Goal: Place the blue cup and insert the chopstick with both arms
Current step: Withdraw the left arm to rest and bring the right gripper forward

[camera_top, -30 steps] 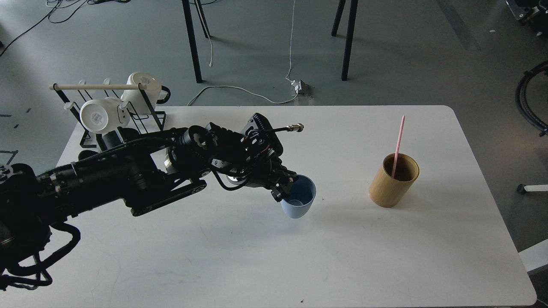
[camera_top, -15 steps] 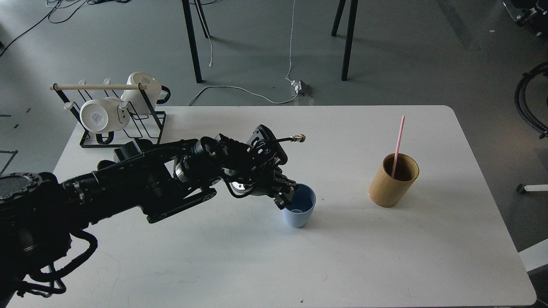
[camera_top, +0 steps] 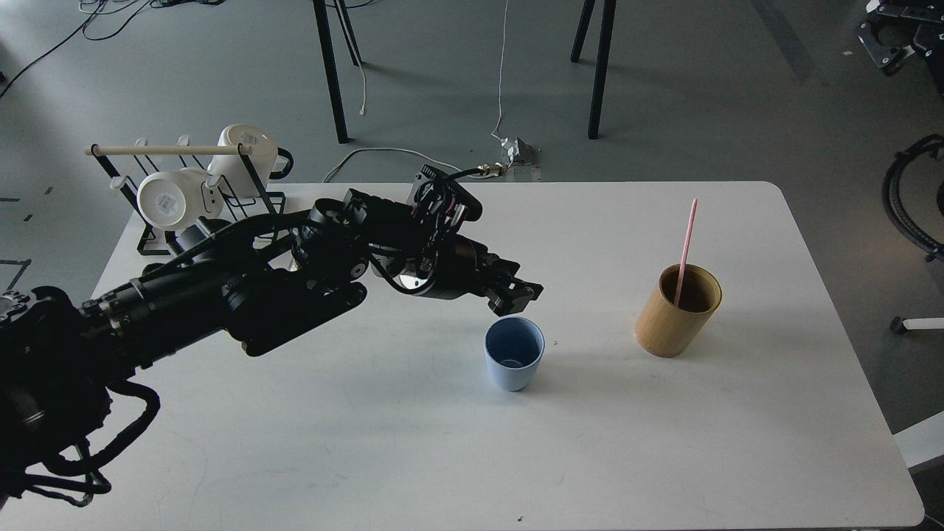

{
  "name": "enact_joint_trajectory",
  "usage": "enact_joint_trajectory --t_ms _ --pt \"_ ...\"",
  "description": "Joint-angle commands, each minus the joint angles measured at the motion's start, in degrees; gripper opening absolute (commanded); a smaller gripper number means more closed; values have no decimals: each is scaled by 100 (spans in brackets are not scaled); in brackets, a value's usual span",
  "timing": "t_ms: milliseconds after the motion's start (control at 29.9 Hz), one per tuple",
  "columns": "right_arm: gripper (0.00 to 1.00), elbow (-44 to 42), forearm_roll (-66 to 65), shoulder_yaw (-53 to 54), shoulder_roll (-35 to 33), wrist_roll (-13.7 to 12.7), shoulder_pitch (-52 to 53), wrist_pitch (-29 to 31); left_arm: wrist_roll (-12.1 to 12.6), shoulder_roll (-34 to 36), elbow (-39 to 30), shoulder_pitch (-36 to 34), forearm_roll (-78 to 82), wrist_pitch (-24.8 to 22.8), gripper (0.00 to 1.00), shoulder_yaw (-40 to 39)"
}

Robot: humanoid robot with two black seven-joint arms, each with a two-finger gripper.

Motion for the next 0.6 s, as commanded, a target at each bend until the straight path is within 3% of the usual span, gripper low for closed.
enact_joint_trajectory --t_ms 0,67,201,368,569 --pt "99 1155 -485 -668 -685 -46 -111 -468 -29 222 20 73 -1522 1 99 -871" --pt "99 1868 -880 -968 -1133 -20 -164 -1179 -21 284 143 196 -2523 1 100 -1276" --pt "99 2581 -1784 -1109 -1486 -2 -269 -1823 -29 345 512 346 -4508 1 100 -1611" --pt "99 3276 -3268 -1127 -1943 -11 -559 -2035 -21 565 661 425 -6822 1 100 -1744" --pt "98 3576 -4844 -1075 -2006 86 -665 -2044 -12 636 1487 547 -8782 1 100 -1770"
